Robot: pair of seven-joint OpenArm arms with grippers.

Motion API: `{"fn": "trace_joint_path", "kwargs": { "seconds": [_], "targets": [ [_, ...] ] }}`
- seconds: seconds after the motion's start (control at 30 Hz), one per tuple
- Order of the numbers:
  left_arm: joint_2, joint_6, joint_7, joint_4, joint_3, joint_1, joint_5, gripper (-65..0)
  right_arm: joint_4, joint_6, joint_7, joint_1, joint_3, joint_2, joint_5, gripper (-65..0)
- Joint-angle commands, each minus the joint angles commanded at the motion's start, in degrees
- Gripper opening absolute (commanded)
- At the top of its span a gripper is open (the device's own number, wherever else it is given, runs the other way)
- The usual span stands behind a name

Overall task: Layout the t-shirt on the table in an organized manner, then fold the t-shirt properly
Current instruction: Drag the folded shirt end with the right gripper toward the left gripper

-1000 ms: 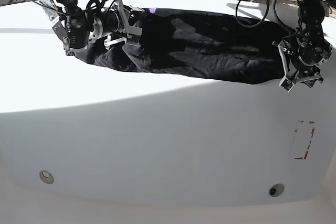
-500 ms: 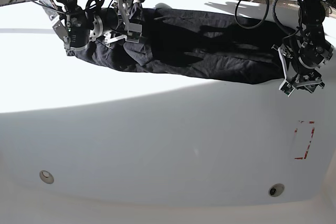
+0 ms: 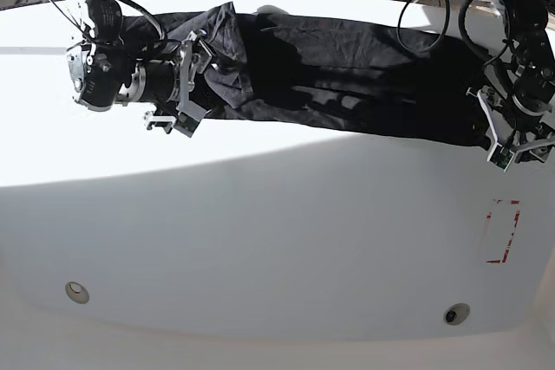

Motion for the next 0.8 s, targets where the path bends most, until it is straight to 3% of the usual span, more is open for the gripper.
{"fn": "trace_joint_path", "kwargs": {
  "seconds": [0.1, 0.27, 0.47, 0.57, 0.8],
  "targets": [
    [2.37, 0.00, -0.09, 0.44, -2.99, 0.00, 0.00, -21.7, 0.00, 0.00, 0.70, -0.97, 0.26, -2.64, -3.69, -16.2],
    [3.52, 0.00, -2.73, 0.88, -5.01, 0.53, 0.00, -21.7, 0.09, 0.00, 0.88, -3.16, 0.35, -6.77, -9.76, -16.2],
    [2.90, 0.00, -4.92, 0.97, -4.84, 4.57, 0.09, -21.7, 0.18, 0.00, 3.16, -5.36, 0.35, -9.67, -14.86, -16.2],
    [0.62, 0.00, -4.92, 0.97, -4.92, 6.77, 0.09, -21.7, 0.18, 0.00, 3.52, -6.42, 0.35, -10.81, -16.09, -16.2],
    [-0.26, 0.00, -5.10, 0.70, -4.92, 9.41, 0.00, -21.4, 0.26, 0.00, 3.78, -7.03, 0.35, -10.90, -16.70, -16.2]
  ]
}}
